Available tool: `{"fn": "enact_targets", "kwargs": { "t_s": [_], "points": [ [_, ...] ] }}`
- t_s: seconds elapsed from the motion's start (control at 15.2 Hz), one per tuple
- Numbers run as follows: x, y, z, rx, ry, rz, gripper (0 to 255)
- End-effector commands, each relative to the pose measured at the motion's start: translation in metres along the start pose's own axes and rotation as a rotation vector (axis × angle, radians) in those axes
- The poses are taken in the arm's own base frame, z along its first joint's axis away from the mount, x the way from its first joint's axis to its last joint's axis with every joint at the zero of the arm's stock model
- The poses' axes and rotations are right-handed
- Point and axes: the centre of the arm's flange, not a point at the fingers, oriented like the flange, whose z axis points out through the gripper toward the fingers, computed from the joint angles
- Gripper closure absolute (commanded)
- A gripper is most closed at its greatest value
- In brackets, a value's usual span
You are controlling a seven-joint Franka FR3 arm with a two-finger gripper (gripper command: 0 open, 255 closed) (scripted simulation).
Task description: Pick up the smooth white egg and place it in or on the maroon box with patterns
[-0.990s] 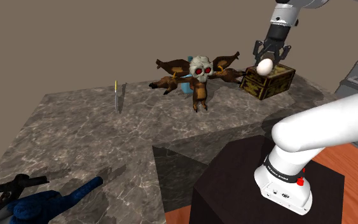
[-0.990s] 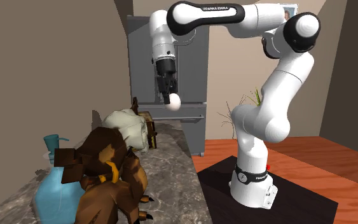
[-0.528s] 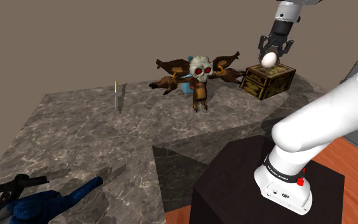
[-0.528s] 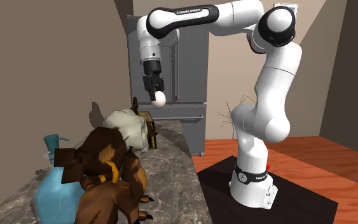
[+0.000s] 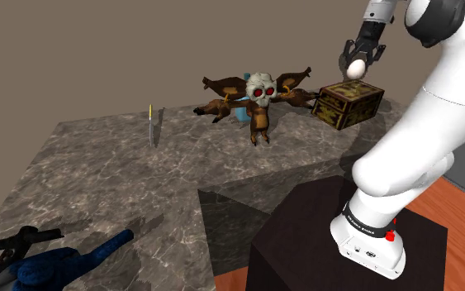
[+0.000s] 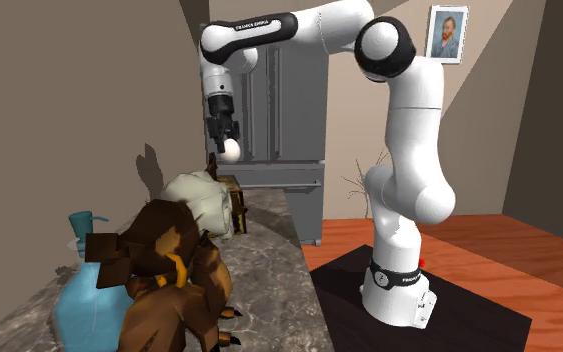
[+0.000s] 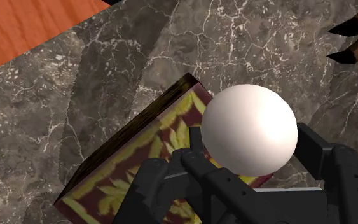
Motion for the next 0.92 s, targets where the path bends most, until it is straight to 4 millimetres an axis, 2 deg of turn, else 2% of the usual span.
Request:
{"fn": "enact_targets", "kwargs": {
  "t_s": [0.0, 0.46, 0.53, 0.86],
  "points": [
    [0.024, 0.012, -0.007, -0.001, 0.001, -0.003, 255],
    [0.103, 0.054, -0.029, -0.001, 0.001, -0.003, 255],
    [0.107, 0.056, -0.03, -0.001, 0.001, -0.003, 255],
    [0.112, 0.059, -0.004, -0.001, 0.001, -0.003, 255]
  ]
}}
